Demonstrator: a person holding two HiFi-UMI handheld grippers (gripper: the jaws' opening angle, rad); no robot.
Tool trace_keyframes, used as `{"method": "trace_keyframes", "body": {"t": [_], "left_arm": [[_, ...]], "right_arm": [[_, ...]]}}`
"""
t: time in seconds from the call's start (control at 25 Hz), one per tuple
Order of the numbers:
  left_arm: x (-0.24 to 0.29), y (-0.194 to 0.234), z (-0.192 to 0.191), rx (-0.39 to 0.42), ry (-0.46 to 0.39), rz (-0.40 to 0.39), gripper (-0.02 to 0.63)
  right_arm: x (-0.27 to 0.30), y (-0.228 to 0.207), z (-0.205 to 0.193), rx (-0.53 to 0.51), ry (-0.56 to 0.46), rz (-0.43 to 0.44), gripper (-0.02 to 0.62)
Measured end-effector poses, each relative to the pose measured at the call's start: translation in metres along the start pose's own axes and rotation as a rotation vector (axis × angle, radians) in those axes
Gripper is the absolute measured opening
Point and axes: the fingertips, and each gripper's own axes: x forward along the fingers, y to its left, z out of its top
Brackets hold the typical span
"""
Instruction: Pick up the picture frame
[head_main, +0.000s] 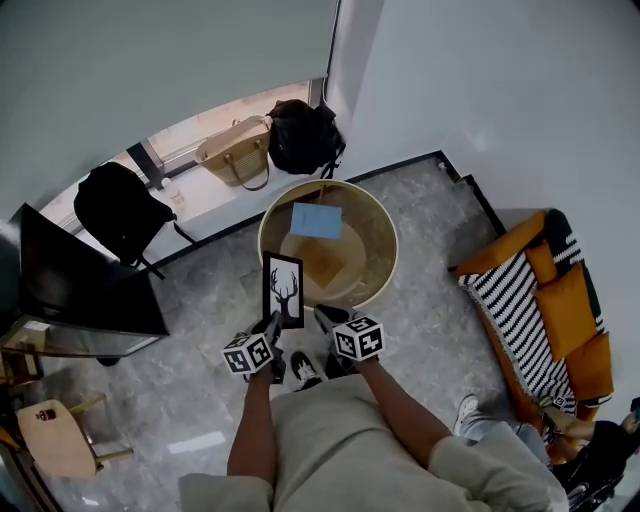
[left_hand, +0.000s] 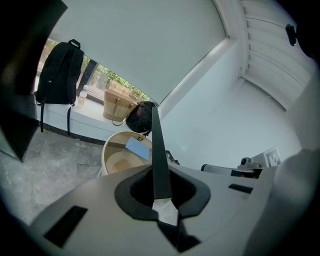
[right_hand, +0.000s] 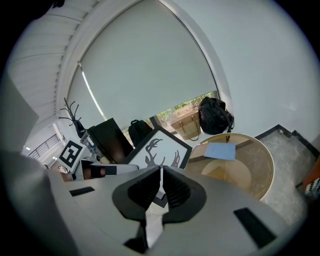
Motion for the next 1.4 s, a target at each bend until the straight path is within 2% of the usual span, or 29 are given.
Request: {"method": "trace_keyframes", "body": {"t": [0.52, 1.0, 1.4], "left_arm": [[0.006, -0.009, -0.007, -0.013, 0.009, -0.028, 0.038], [0.003, -0.015, -0.006, -0.030, 0.000, -0.088, 0.038], [-0.001, -0.017, -0.004, -0.077, -0.014, -0.134, 0.038]], "right_arm": [[-0.010, -0.011, 0.004, 0.013, -0.026, -0.017, 0.041], [-0.010, -0.012, 0.007, 0.005, -0.044, -0.039, 0.041], [-0.006, -0.007, 0.013, -0.005, -0.048, -0.033, 0.041]]}}
